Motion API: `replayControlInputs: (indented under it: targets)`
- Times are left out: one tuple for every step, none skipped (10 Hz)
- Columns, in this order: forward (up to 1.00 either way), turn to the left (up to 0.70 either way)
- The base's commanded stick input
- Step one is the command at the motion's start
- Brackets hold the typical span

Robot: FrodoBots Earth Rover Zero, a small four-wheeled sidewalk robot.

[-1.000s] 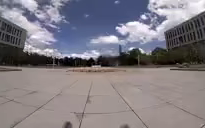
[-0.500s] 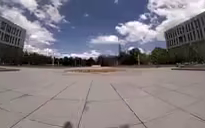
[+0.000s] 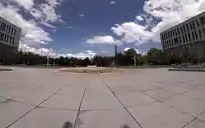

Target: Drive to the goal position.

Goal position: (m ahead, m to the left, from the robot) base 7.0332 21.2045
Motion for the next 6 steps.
replayControlInputs:
  targets:
    - [0.7, 0.0]
    - [0.7, 0.0]
    - [0.7, 0.0]
    - [0.7, 0.0]
    - [0.7, 0.0]
    - [0.7, 0.0]
